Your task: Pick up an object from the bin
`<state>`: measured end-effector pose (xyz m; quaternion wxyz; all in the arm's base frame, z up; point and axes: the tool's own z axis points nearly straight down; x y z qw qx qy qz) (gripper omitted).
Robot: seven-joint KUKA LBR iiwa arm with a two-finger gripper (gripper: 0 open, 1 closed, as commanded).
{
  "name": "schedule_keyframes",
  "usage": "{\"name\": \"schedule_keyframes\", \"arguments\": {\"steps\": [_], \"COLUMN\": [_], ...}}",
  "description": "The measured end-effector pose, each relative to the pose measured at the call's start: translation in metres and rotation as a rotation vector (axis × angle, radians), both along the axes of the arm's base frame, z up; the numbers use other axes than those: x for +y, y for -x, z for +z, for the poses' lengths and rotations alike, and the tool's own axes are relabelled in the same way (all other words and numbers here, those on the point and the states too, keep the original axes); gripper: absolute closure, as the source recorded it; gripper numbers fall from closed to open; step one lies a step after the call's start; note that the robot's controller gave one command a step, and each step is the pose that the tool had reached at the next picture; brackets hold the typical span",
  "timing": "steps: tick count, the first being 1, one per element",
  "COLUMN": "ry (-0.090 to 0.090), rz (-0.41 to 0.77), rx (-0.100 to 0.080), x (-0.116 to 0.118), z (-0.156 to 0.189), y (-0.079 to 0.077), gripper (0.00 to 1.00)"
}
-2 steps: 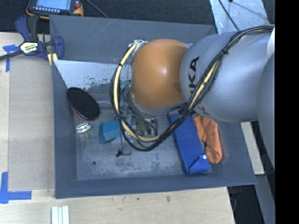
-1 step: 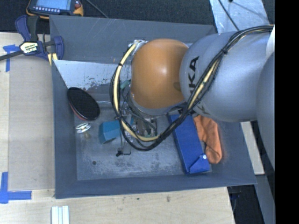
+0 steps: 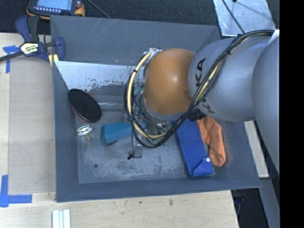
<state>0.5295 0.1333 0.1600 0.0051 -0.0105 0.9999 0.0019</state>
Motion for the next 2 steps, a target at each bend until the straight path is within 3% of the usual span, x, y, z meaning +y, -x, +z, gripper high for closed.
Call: {"name": "schedule_keyframes", "arguments": {"steps": [1, 2], "ry": [0.006, 0.004], "rz": [0.108, 0.071], "rx": [0.003, 0.008], "x": [-0.010, 0.011], "z": [-0.049, -0.062], "y": [-0.037, -0.073], "gripper": [0.00, 0.00]}}
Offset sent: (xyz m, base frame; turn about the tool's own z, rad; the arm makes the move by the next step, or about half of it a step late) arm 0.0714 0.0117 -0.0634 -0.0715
